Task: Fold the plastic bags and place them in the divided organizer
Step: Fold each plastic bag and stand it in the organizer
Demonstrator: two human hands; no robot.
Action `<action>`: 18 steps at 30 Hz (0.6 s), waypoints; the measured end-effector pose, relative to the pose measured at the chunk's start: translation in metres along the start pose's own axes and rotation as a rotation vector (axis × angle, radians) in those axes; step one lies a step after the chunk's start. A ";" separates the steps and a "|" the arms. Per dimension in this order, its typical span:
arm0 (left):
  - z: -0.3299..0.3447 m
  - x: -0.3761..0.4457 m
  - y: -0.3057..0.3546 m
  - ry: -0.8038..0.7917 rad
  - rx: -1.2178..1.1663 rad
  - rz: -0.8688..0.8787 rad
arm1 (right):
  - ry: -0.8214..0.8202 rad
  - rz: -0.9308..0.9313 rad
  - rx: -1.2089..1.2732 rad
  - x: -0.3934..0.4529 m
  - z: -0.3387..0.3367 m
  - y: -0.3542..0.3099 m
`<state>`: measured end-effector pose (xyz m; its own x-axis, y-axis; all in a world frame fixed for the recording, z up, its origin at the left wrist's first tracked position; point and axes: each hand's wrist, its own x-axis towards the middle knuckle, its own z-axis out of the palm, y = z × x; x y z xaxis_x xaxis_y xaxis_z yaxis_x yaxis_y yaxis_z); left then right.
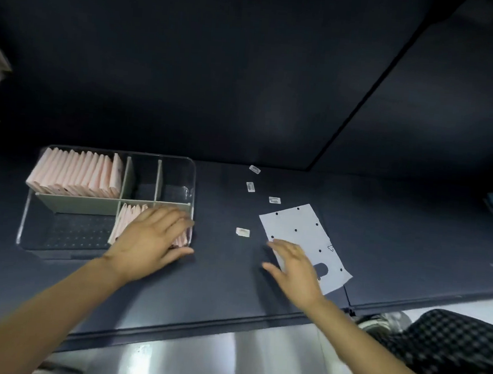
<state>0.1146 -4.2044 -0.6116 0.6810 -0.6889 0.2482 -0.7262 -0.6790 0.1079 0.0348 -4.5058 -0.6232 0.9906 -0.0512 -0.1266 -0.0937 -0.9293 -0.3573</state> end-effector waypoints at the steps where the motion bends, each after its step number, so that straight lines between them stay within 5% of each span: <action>1: 0.001 0.006 0.011 0.030 -0.037 0.041 | -0.034 0.059 -0.050 -0.011 -0.003 0.029; 5: 0.021 0.027 0.066 -0.053 -0.148 0.210 | -0.149 0.092 -0.078 -0.046 -0.004 0.095; 7: 0.036 0.032 0.092 -0.102 -0.205 0.237 | -0.072 0.013 -0.067 -0.051 0.002 0.101; 10: 0.055 0.037 0.125 -0.243 -0.289 0.141 | 0.054 -0.069 -0.118 -0.047 0.008 0.086; 13: 0.079 0.032 0.143 -0.366 -0.398 0.015 | -0.002 -0.054 -0.128 -0.043 0.016 0.066; 18: 0.083 0.031 0.147 -0.300 -0.441 0.008 | -0.049 -0.018 0.128 -0.044 0.013 0.032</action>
<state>0.0365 -4.3468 -0.6679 0.6255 -0.7797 -0.0291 -0.6580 -0.5472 0.5174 -0.0127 -4.5282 -0.6408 0.9865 -0.0141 -0.1632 -0.0911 -0.8754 -0.4748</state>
